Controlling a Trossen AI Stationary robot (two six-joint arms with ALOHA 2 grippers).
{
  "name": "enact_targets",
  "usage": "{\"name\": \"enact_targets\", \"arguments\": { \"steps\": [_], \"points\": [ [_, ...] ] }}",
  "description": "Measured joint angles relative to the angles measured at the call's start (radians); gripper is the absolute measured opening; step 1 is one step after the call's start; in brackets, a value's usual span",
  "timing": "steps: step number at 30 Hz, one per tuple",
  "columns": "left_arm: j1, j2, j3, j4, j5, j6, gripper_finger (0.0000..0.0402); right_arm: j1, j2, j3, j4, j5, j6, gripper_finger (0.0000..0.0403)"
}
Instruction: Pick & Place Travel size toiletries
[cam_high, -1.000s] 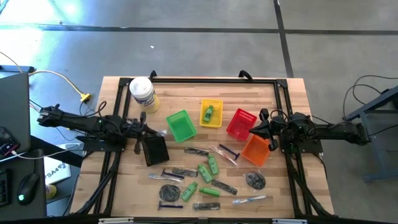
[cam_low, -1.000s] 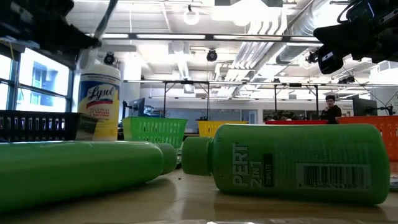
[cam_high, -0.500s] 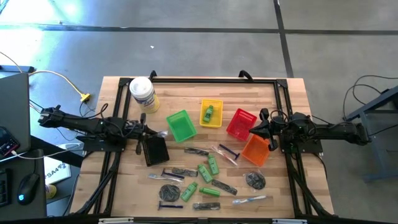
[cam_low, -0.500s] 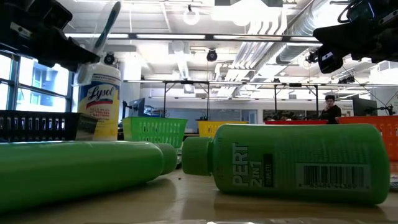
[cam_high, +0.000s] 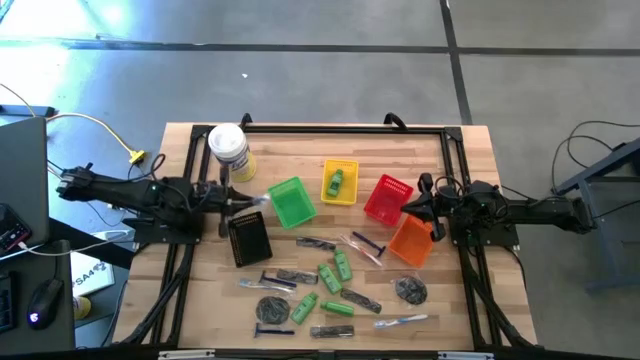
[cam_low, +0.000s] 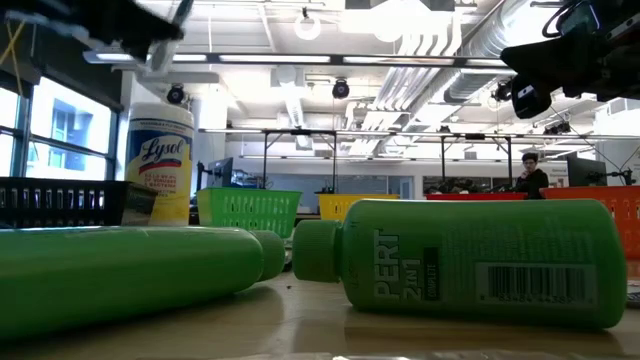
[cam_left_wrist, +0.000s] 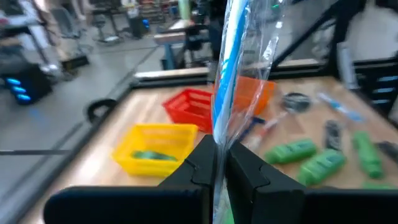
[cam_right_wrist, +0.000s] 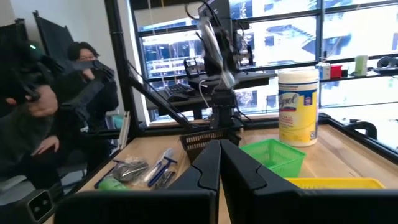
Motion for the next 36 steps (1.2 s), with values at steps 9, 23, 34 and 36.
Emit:
{"name": "enact_targets", "arguments": {
  "steps": [9, 23, 34, 36],
  "points": [
    [0.042, 0.281, 0.235, -0.080, -0.027, 0.157, 0.0015, 0.000, 0.000, 0.000, 0.033, 0.017, 0.000, 0.0003],
    [0.453, 0.667, 0.241, 0.086, 0.566, 0.217, 0.0015, 0.000, 0.000, 0.000, 0.052, 0.016, 0.008, 0.0003],
    [0.517, 0.887, 0.241, 0.133, 0.727, 0.394, 0.0015, 0.000, 0.000, 0.000, 0.050, 0.015, 0.008, 0.0003],
    [0.518, 0.922, 0.241, 0.143, 0.725, 0.431, 0.0015, 0.000, 0.000, 0.000, 0.049, 0.015, 0.008, 0.0003]
  ]
}}
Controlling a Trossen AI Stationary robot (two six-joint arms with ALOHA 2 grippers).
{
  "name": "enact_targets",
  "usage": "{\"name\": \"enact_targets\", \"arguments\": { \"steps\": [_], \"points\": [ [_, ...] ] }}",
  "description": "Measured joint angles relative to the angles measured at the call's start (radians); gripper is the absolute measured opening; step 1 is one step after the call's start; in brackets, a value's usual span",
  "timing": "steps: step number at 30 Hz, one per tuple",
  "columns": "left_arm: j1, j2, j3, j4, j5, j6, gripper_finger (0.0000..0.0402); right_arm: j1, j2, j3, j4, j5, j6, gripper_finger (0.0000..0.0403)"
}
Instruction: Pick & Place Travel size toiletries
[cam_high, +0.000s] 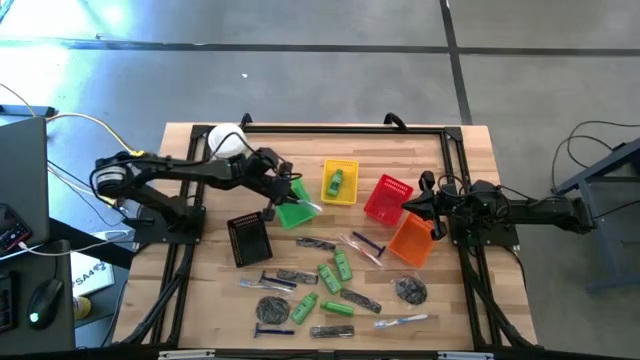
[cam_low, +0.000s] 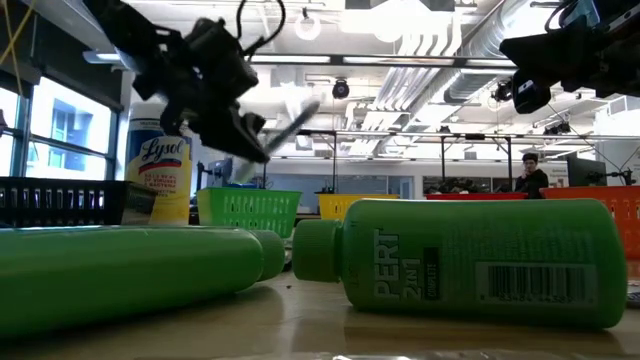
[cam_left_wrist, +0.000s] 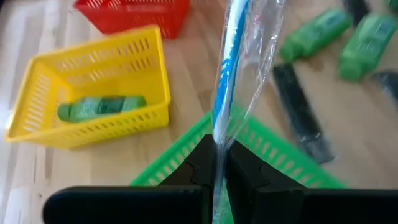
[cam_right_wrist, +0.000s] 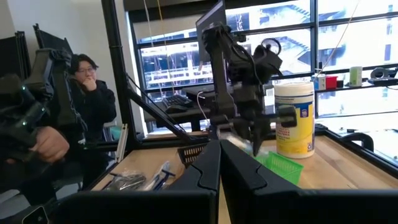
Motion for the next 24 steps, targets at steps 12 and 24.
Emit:
{"name": "enact_targets", "arguments": {
  "steps": [12, 24],
  "points": [
    [0.056, 0.059, -0.002, -0.007, -0.011, 0.038, 0.0015, 0.000, 0.000, 0.000, -0.027, 0.000, -0.001, 0.0003],
    [0.071, 0.059, -0.002, -0.106, 0.009, 0.064, 0.0015, 0.000, 0.000, 0.000, -0.033, 0.001, -0.008, 0.0003]
  ]
}}
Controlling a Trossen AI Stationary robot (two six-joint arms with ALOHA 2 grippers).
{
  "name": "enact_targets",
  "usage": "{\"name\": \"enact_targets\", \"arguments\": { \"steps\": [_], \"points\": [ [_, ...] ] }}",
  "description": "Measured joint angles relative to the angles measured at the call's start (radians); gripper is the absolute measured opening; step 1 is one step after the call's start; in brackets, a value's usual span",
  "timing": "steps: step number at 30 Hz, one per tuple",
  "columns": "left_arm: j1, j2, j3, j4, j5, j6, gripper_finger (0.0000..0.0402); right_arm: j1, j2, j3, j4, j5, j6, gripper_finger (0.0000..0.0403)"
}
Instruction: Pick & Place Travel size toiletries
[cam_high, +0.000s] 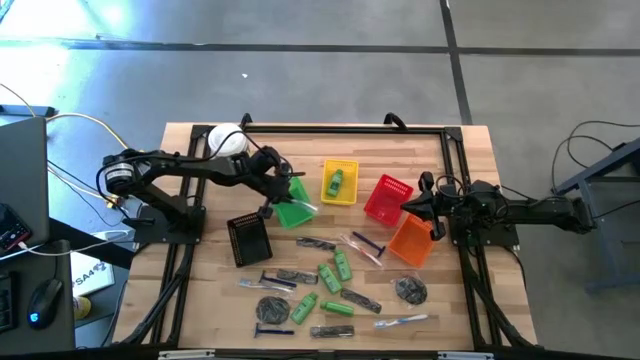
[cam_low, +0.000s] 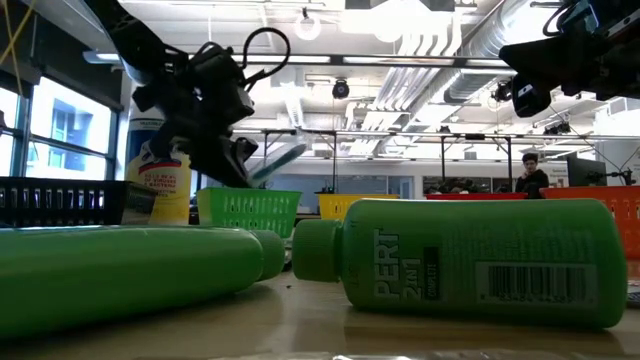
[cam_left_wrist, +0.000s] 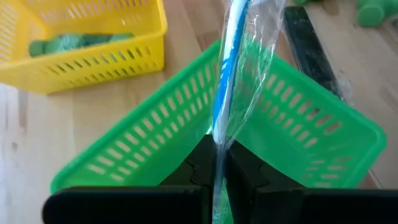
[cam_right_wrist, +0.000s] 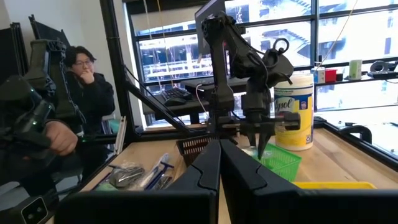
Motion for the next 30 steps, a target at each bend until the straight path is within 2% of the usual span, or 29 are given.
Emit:
{"name": "enact_targets", "arguments": {
  "steps": [3, 21, 25, 30],
  "points": [
    [0.000, 0.000, 0.000, -0.016, -0.047, 0.000, 0.0015, 0.000, 0.000, 0.000, 0.000, 0.002, -0.003, 0.0003],
    [0.000, 0.036, 0.002, -0.047, -0.079, -0.007, 0.0017, 0.000, 0.000, 0.000, 0.002, 0.002, -0.001, 0.0003],
    [0.000, 0.057, 0.001, -0.045, -0.078, -0.027, 0.0041, 0.000, 0.000, 0.000, 0.003, 0.001, 0.002, 0.0003],
    [0.000, 0.062, 0.001, -0.043, -0.078, -0.040, 0.0098, 0.000, 0.000, 0.000, 0.003, 0.000, 0.004, 0.0003]
  ]
}}
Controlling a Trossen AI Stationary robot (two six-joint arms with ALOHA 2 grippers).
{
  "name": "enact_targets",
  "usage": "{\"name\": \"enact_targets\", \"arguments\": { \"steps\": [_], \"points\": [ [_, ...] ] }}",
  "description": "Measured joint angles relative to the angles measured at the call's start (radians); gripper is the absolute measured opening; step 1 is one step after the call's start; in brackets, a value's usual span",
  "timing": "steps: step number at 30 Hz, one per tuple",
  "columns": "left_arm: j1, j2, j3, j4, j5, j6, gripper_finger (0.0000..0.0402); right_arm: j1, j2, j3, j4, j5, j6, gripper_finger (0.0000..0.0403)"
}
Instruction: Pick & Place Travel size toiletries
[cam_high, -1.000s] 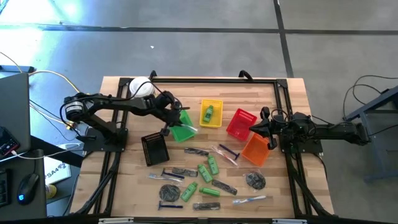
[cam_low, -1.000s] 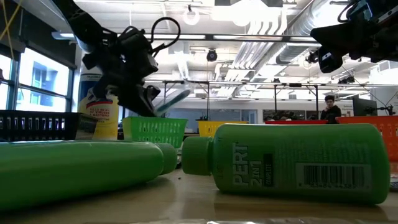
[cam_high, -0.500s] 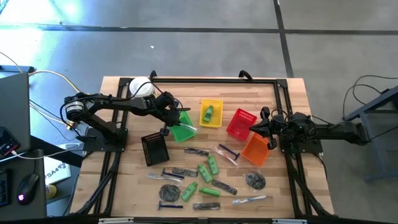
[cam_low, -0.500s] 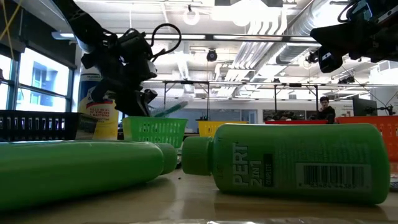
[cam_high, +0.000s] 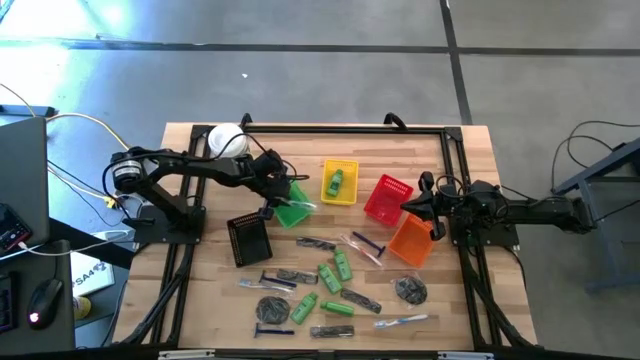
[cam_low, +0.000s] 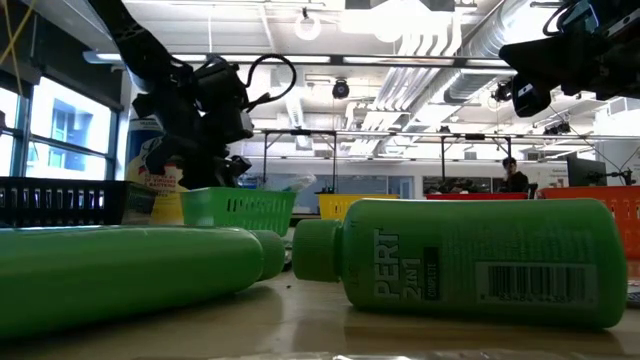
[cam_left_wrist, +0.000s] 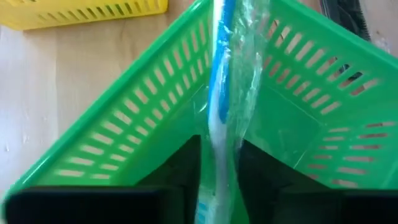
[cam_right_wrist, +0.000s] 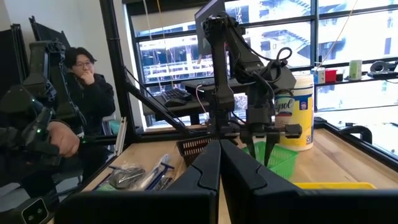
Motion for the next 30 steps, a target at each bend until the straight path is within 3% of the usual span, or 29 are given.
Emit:
{"name": "enact_targets", "arguments": {
  "steps": [8, 13, 18, 22, 30],
  "points": [
    [0.000, 0.000, 0.019, -0.009, 0.003, -0.027, 0.0192, 0.000, 0.000, 0.000, 0.003, 0.000, 0.000, 0.0003],
    [0.000, 0.000, 0.117, -0.154, 0.003, -0.049, 0.0227, 0.000, 0.000, 0.000, 0.003, 0.000, 0.000, 0.0003],
    [0.000, 0.000, 0.237, -0.340, 0.011, -0.049, 0.0241, 0.000, 0.000, 0.000, 0.002, -0.003, 0.000, 0.0003],
    [-0.002, -0.028, 0.291, -0.395, 0.110, -0.069, 0.0241, 0.000, 0.000, 0.000, 0.001, -0.026, 0.001, 0.0003],
    [-0.144, -0.186, 0.296, -0.231, 0.190, -0.193, 0.0241, 0.000, 0.000, 0.000, -0.054, -0.023, 0.005, 0.0003]
  ]
}}
